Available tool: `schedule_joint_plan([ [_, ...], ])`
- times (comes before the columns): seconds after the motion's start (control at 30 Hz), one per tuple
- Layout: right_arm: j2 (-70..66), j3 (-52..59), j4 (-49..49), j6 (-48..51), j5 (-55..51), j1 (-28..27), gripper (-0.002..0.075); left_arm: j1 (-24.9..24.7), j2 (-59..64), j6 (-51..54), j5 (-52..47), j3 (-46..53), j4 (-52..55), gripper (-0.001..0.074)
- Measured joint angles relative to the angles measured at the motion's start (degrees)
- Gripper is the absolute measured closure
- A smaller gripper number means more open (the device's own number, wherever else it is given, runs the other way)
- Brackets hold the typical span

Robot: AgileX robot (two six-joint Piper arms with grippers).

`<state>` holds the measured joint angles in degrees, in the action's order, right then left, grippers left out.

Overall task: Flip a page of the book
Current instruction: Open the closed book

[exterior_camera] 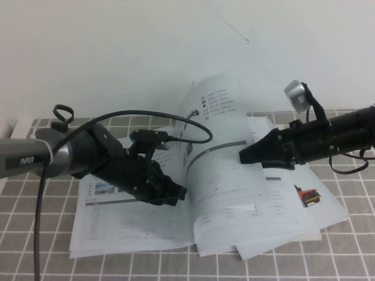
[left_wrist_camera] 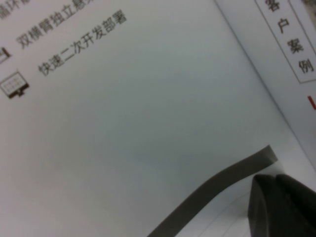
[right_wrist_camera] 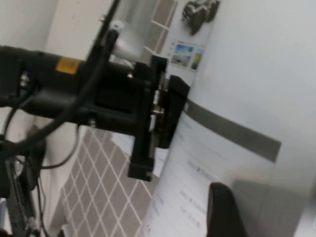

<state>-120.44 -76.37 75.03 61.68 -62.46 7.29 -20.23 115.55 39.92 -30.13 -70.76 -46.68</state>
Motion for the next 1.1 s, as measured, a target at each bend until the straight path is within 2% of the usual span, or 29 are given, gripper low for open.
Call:
schedule_joint_plan([
  [0.2,0.0,-0.2,3.4,0.5,-3.9,0.0,0.0351,0.0,0.0,0.0,0.0,0.0,-0.4,0.0738],
  [0.77,0.4,-0.2,8.8,1.1,-4.2,-0.7,0.0351,0.0,-1.7,2.8,-0.1,0.0,-1.2,0.0738],
  [1.1,3.2,-5.9,5.4,-2.7,-4.5,-0.7,0.0351,-0.1,-2.5,3.9,0.1,0.0,-2.1,0.0738],
])
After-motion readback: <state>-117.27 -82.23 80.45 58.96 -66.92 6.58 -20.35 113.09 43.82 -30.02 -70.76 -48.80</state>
